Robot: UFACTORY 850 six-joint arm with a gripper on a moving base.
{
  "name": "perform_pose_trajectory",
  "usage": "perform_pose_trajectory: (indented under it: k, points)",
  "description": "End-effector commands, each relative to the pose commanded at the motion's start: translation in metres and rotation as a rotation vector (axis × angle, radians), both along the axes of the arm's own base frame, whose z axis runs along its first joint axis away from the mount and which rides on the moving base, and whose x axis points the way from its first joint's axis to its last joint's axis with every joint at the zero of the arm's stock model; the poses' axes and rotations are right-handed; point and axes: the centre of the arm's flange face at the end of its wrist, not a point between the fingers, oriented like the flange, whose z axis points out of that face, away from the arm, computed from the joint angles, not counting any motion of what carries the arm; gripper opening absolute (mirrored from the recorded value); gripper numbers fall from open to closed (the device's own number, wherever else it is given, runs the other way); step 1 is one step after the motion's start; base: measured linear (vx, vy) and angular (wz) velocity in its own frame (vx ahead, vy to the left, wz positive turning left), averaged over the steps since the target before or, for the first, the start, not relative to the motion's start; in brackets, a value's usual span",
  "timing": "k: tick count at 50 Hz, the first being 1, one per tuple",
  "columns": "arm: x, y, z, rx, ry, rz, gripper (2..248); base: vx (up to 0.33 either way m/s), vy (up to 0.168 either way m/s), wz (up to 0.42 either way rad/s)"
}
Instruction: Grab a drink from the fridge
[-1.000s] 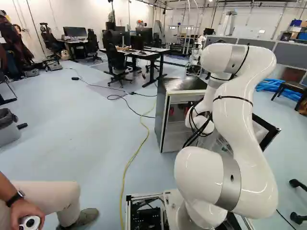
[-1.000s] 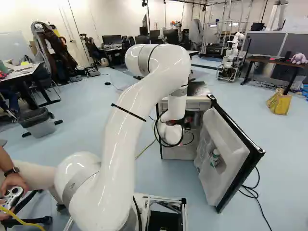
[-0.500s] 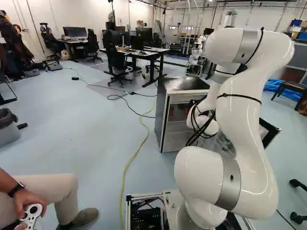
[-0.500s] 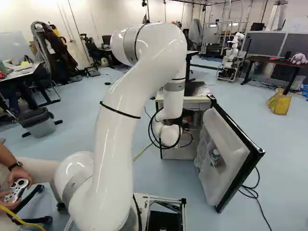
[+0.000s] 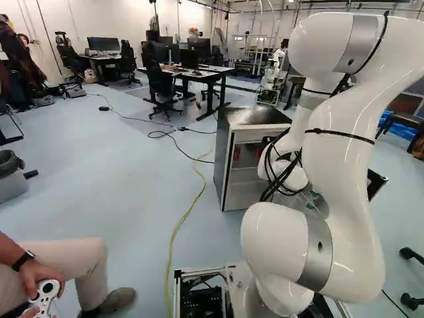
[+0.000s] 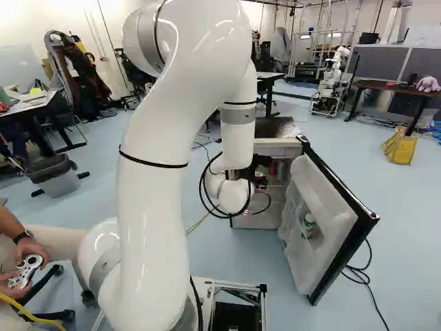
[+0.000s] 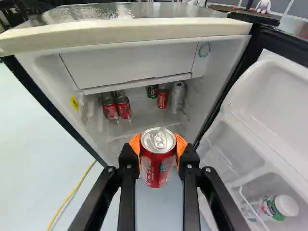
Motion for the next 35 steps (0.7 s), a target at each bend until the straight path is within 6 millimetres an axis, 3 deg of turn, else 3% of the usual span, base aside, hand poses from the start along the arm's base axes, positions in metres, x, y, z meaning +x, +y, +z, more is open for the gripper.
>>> perform_pose_trajectory:
  k: [18,35]
  points:
    - [-0.029,0.024,0.024,-0.007,-0.013,0.017,92,0.000,0.000,0.000]
    - [-0.036,0.029,0.042,-0.026,-0.046,0.020,92,0.000,0.000,0.000]
